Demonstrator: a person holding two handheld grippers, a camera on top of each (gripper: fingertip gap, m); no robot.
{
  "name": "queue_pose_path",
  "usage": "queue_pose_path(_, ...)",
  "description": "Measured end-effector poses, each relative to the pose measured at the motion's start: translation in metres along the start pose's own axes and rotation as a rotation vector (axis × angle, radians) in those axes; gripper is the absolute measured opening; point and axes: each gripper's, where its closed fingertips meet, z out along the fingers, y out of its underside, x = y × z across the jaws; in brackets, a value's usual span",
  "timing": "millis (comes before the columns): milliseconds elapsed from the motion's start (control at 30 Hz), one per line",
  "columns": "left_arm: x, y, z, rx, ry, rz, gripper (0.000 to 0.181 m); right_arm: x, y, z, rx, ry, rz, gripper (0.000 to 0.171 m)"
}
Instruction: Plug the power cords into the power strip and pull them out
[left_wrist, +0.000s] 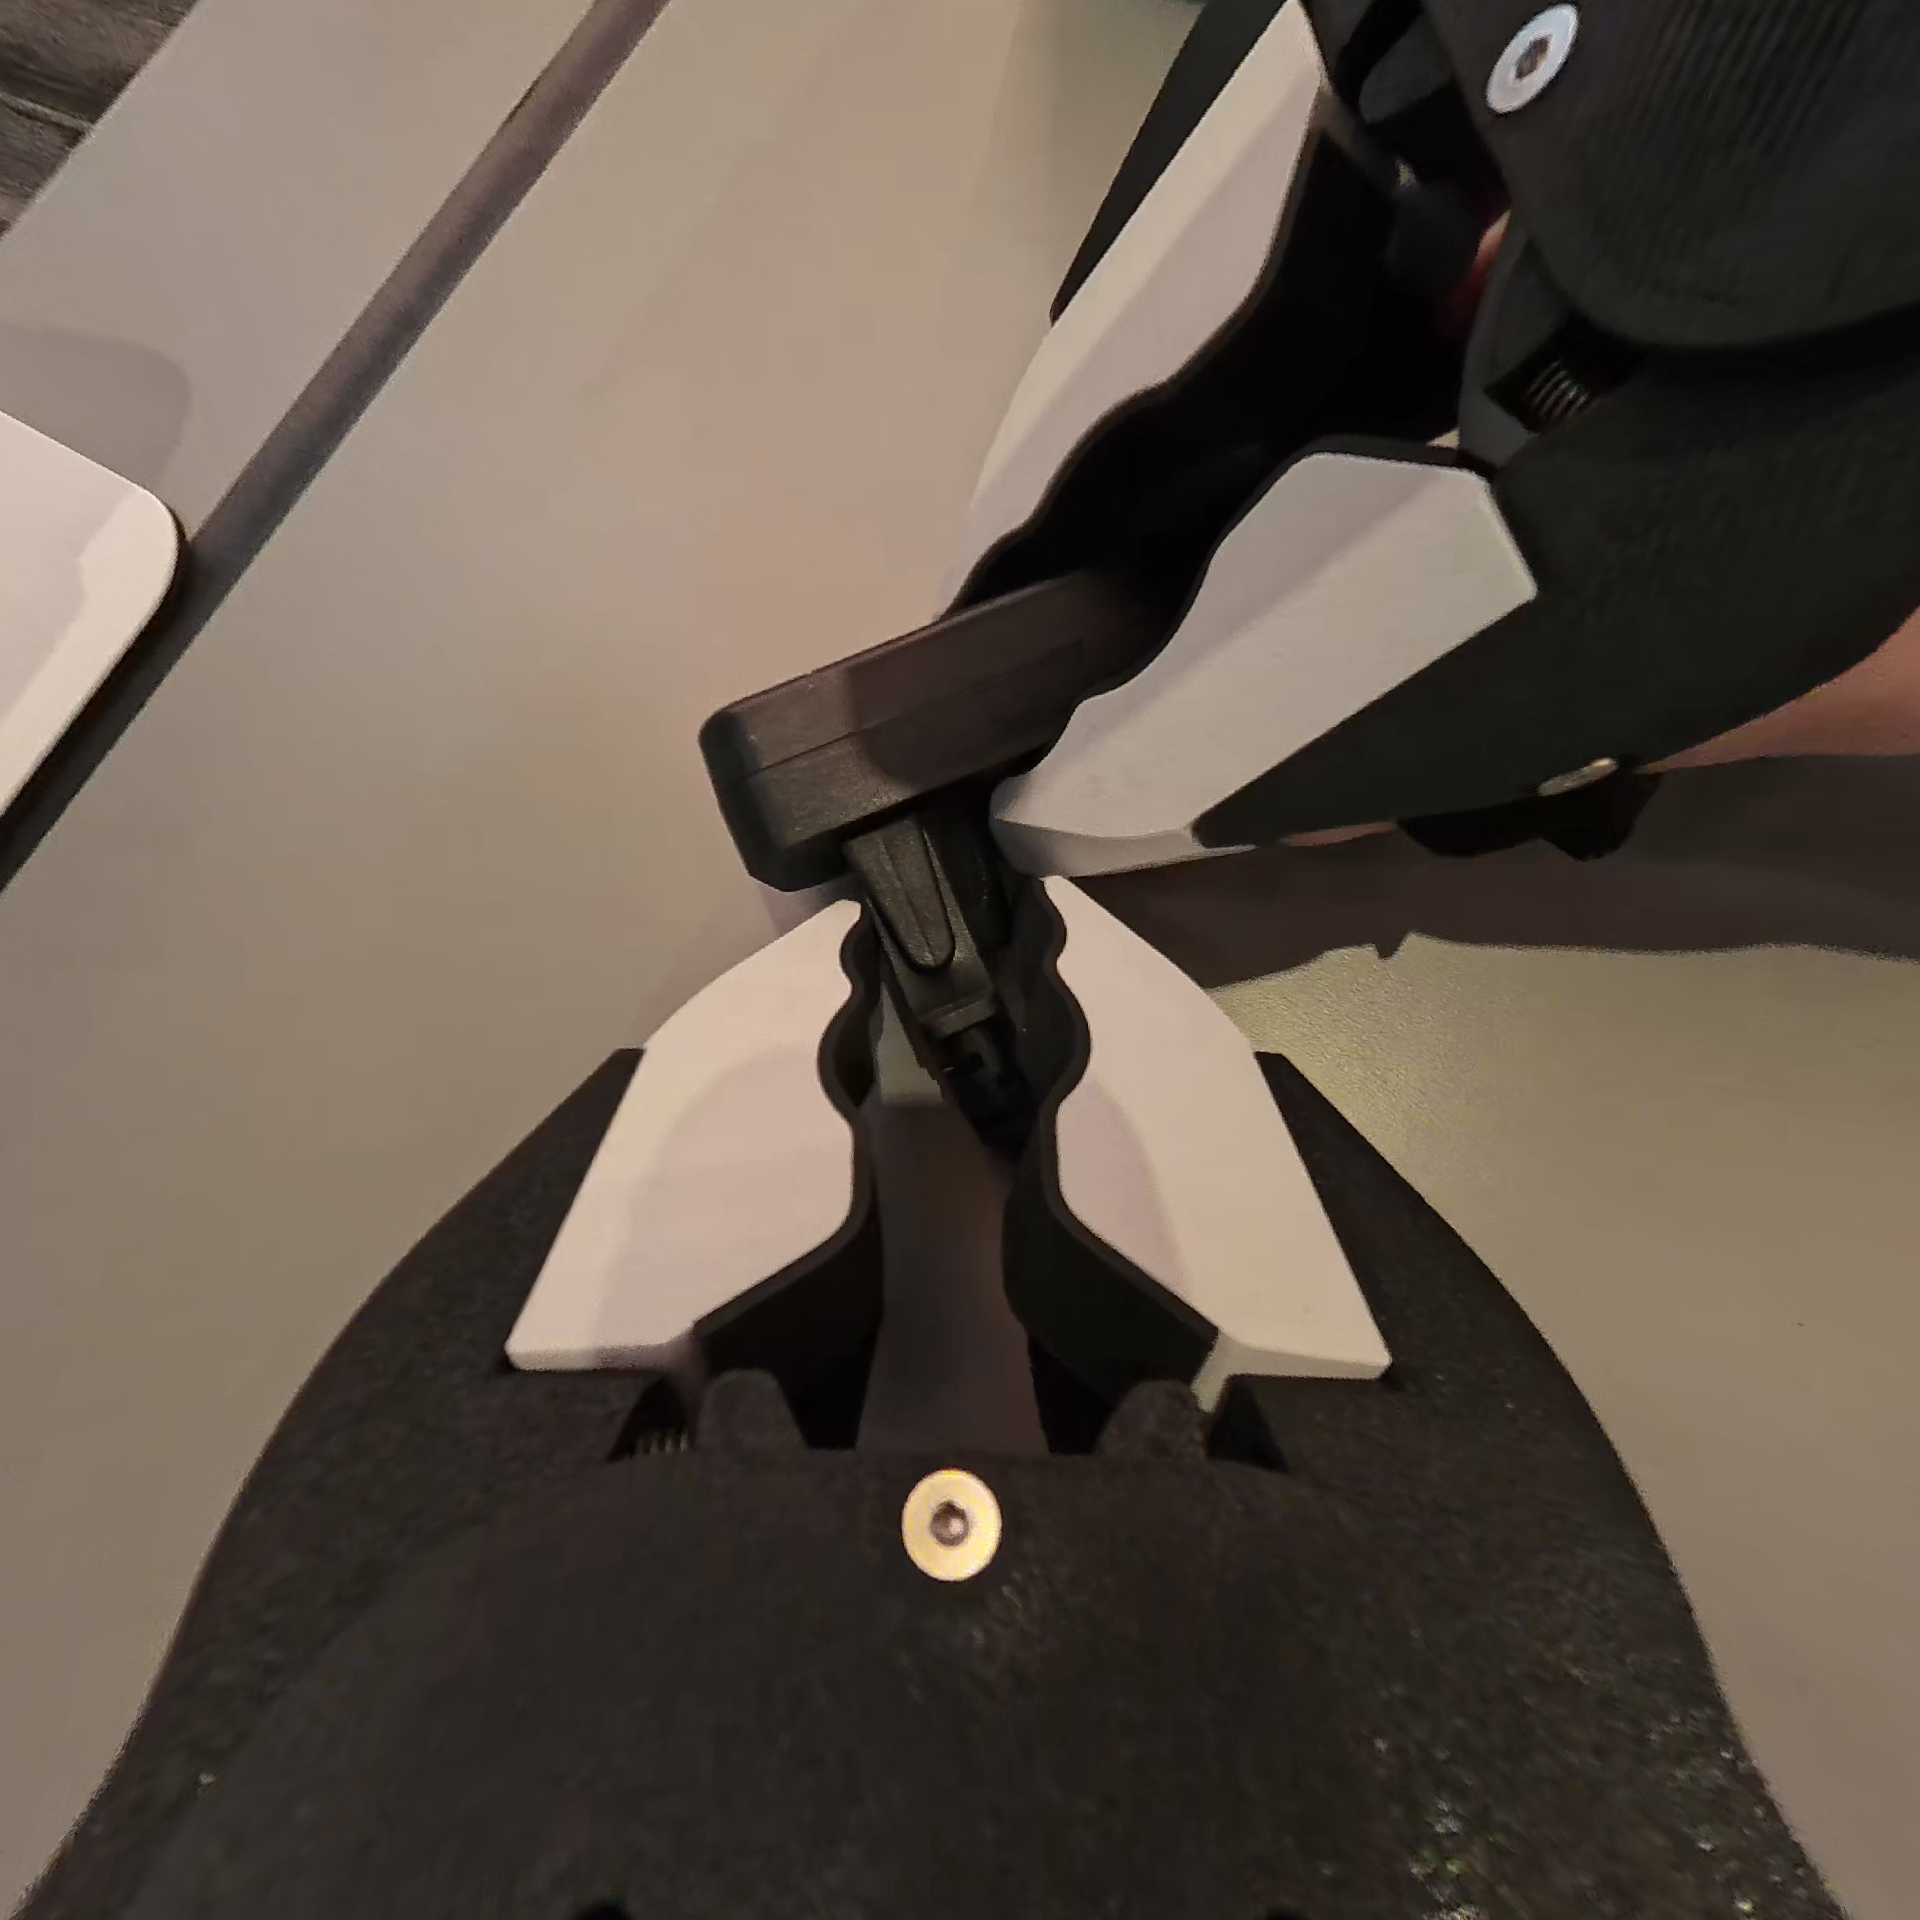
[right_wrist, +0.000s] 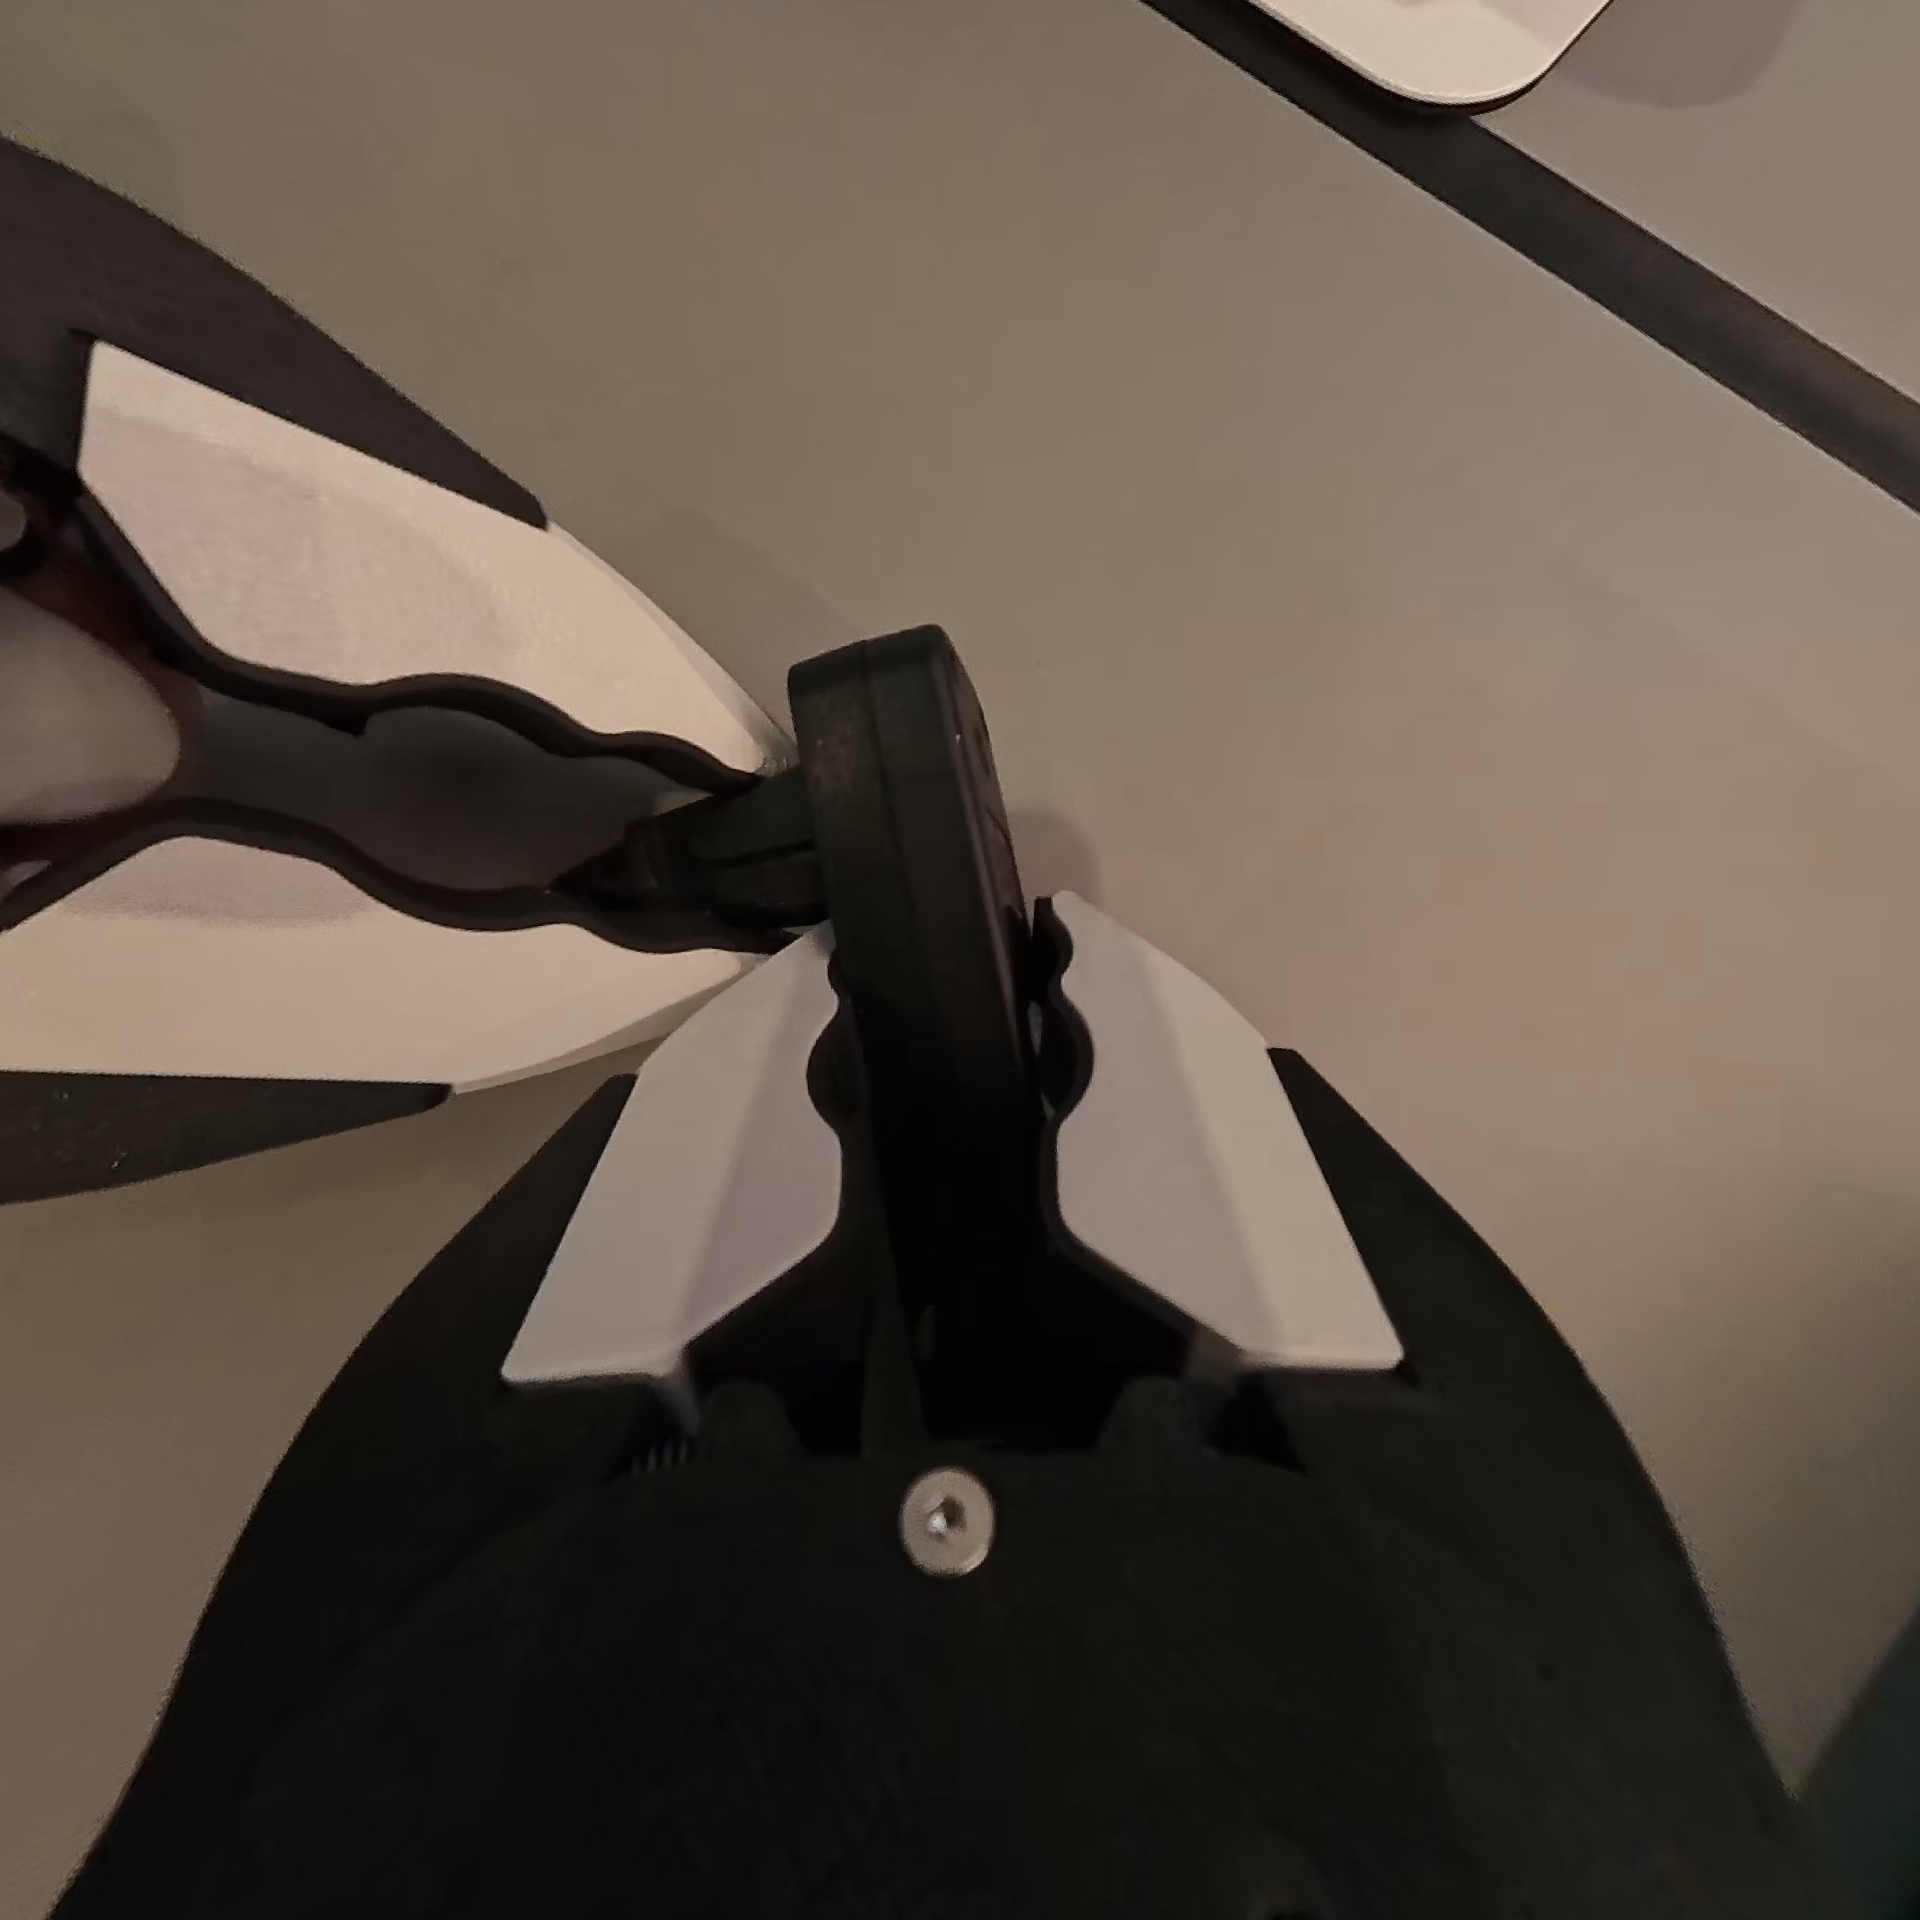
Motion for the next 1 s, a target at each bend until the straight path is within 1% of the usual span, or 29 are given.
queue_pose_path(133, -0.001, -0.003, -0.001, 0.018, -0.053, 0.062, 0.025, 0.0, -0.001, -0.002, 0.036, 0.009, 0.04, 0.032)
queue_pose_path(167, -0.001, -0.003, -0.001, 0.026, -0.045, 0.062, 0.025, 0.0, -0.001, -0.002, 0.045, 0.013, 0.036, 0.032)
queue_pose_path(267, 0.002, -0.004, -0.004, 0.086, 0.035, 0.019, 0.026, -0.001, -0.002, -0.004, 0.074, 0.029, -0.093, 0.031)
queue_pose_path(400, 0.003, -0.01, -0.01, 0.171, 0.143, -0.074, 0.027, -0.001, -0.008, -0.011, 0.152, 0.083, -0.167, 0.031)
queue_pose_path(433, 0.003, -0.013, -0.014, 0.2, 0.183, -0.141, 0.027, 0.0, -0.012, -0.015, 0.179, 0.109, -0.184, 0.031)
queue_pose_path(500, 0.004, -0.019, -0.023, 0.244, 0.326, -0.297, 0.028, 0.003, -0.028, -0.03, 0.28, 0.199, -0.249, 0.029)
queue_pose_path(533, 0.005, -0.02, -0.026, 0.255, 0.401, -0.357, 0.032, 0.003, -0.036, -0.037, 0.329, 0.227, -0.284, 0.03)
queue_pose_path(567, 0.007, -0.023, -0.029, 0.272, 0.478, -0.41, 0.035, 0.0, -0.041, -0.042, 0.363, 0.232, -0.316, 0.03)
queue_pose_path(633, 0.012, -0.029, -0.035, 0.322, 0.593, -0.468, 0.034, -0.006, -0.045, -0.044, 0.399, 0.202, -0.328, 0.03)
queue_pose_path(667, 0.015, -0.031, -0.037, 0.327, 0.627, -0.472, 0.031, -0.01, -0.044, -0.043, 0.404, 0.168, -0.327, 0.03)
queue_pose_path(700, 0.018, -0.03, -0.037, 0.318, 0.648, -0.461, 0.023, -0.011, -0.044, -0.042, 0.406, 0.156, -0.329, 0.03)
queue_pose_path(867, 0.022, -0.016, -0.029, 0.2, 0.655, -0.448, 0.022, -0.009, -0.033, -0.031, 0.321, 0.148, -0.303, 0.031)
queue_pose_path(933, 0.023, -0.012, -0.027, 0.177, 0.607, -0.395, 0.022, -0.008, -0.027, -0.025, 0.26, 0.171, -0.347, 0.031)
queue_pose_path(1000, 0.032, -0.012, -0.029, 0.166, 0.624, -0.345, 0.022, -0.005, -0.022, -0.019, 0.202, 0.205, -0.379, 0.033)
